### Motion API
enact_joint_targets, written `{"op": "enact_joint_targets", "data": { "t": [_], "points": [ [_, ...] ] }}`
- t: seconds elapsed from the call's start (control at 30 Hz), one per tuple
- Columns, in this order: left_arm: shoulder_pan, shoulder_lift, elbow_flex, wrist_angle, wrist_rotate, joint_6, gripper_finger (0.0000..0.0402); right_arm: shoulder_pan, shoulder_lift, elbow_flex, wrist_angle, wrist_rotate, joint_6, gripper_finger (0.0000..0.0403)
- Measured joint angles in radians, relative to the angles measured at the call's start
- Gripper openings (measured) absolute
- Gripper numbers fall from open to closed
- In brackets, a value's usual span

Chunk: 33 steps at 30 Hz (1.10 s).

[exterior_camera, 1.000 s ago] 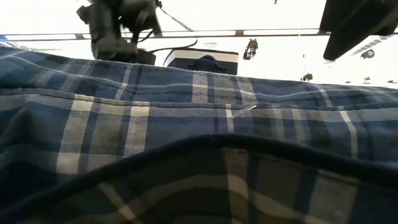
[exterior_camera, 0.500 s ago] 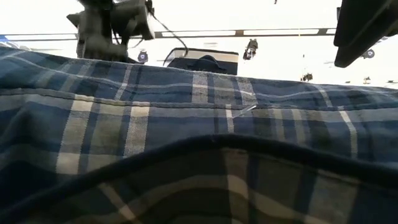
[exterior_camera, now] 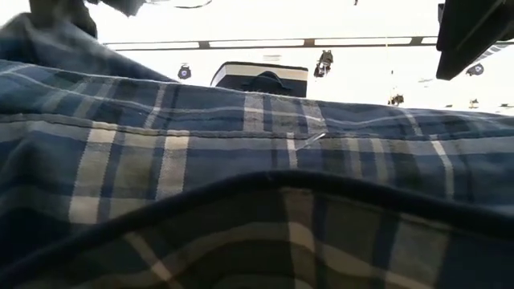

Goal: Fold Laundry from Bin
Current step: Fold the blue patterned long sleeve

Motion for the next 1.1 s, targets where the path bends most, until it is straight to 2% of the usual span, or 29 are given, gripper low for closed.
{"op": "enact_joint_targets", "data": {
  "t": [0.17, 0.33, 0.5, 0.67, 0.77, 0.9, 1.1],
  "points": [
    [-0.051, -0.059, 0.036, -0.006, 0.102, -0.048, 0.0, 0.0, 0.0, 0.003, 0.006, 0.0, 0.0, 0.0219],
    [-0.098, -0.074, 0.003, 0.104, 0.136, -0.114, 0.0, -0.045, 0.0, 0.0, 0.029, 0.041, -0.001, 0.0219],
    [-0.196, -0.038, -0.097, 0.3, 0.224, -0.203, 0.0, -0.186, -0.002, -0.002, 0.029, 0.044, -0.034, 0.0219],
    [-0.301, 0.0, -0.211, 0.408, 0.206, -0.316, 0.001, -0.358, 0.003, -0.032, 0.052, -0.011, -0.156, 0.021],
    [-0.336, -0.002, -0.244, 0.426, 0.206, -0.345, 0.004, -0.444, 0.013, -0.086, 0.152, -0.082, -0.211, 0.0185],
    [-0.335, -0.062, -0.247, 0.418, 0.2, -0.351, 0.0103, -0.509, 0.024, -0.181, 0.318, -0.177, -0.226, 0.013],
    [-0.217, -0.209, -0.22, 0.422, -0.032, -0.298, 0.0187, -0.531, 0.05, -0.318, 0.491, -0.259, -0.169, 0.0025]
  ]
}}
